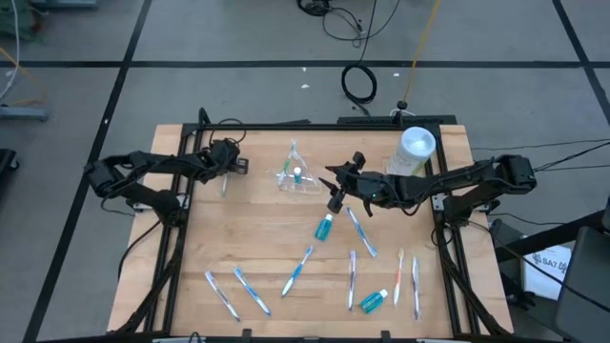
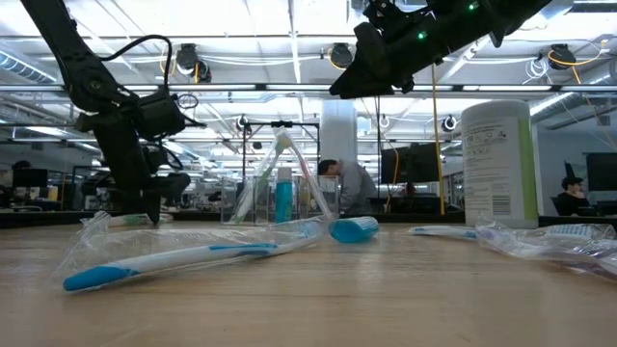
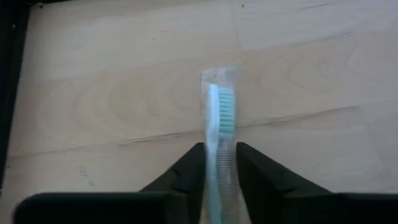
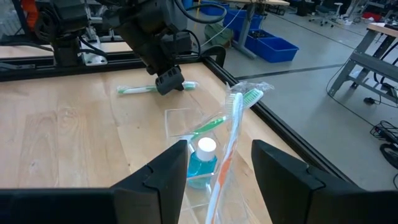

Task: Pick & Place toothbrushing station
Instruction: Put the green toothbrush into the left section of the transparent organizer

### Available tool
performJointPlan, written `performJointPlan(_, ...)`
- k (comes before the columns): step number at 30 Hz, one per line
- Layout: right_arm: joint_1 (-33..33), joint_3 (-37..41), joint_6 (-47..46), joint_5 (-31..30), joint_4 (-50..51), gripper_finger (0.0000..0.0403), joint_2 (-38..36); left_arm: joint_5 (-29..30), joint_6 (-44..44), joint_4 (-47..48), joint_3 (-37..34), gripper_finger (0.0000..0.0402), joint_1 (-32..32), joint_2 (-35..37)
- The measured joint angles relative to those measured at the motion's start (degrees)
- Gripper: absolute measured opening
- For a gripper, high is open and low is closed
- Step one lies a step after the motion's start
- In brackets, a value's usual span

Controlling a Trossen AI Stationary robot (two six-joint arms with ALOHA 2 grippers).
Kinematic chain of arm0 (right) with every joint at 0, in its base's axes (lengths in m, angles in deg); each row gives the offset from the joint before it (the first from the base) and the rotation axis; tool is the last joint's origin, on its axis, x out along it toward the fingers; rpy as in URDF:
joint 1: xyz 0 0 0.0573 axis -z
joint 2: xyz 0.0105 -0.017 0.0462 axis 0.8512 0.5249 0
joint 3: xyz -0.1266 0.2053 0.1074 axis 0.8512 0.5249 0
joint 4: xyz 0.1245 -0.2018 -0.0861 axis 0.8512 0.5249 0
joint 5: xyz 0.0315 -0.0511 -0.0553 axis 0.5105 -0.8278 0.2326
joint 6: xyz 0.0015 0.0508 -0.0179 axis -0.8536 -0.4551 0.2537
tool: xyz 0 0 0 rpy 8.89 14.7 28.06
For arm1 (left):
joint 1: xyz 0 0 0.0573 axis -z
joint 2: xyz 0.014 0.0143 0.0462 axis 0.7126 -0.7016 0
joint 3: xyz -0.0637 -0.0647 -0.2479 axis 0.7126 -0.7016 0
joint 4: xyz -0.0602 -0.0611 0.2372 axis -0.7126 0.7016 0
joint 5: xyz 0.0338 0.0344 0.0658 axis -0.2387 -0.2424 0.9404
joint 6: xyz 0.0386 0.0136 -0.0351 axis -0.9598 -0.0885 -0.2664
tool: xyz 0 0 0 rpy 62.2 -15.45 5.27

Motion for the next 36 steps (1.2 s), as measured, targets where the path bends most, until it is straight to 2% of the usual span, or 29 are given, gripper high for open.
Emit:
performJointPlan(7,0.0,0.0,-1.87,0.04,0.37,0.0171,0.0,-1.33,0.01,0.03,-0.07,0.0015,0.51,-0.02)
performJointPlan(12,0.0,0.0,-1.92,0.07,0.46,0.0171,0.0,-1.75,0.89,-0.3,-0.2,0.0019,2.46,0.79)
performJointPlan(16,0.0,0.0,-1.92,0.07,0.46,0.0171,0.0,-3.98,2.04,-3.03,-0.28,0.0012,6.91,4.04)
performJointPlan(19,0.0,0.0,-1.94,0.07,0.46,0.0171,0.0,-3.2,2.05,-8.91,-0.26,0.0008,11.52,8.27)
performJointPlan(23,0.02,0.0,-1.95,0.07,0.46,0.0171,0.0,0.96,-0.52,-19.06,-0.2,0.0015,16.81,13.58)
performJointPlan(27,0.02,0.0,-1.93,0.04,0.42,0.0171,0.0,3.41,-10.09,-32.05,-0.2,0.0006,20.51,17.11)
performJointPlan(31,0.02,0.0,-1.93,0.02,-0.06,0.0171,0.0,3.56,-20.17,-47.03,-0.19,0.0015,24.22,16.56)
performJointPlan(36,0.02,0.0,-1.93,0.04,-0.58,0.0171,0.0,4.13,-31.62,-61.46,-0.15,0.0006,27.54,10.99)
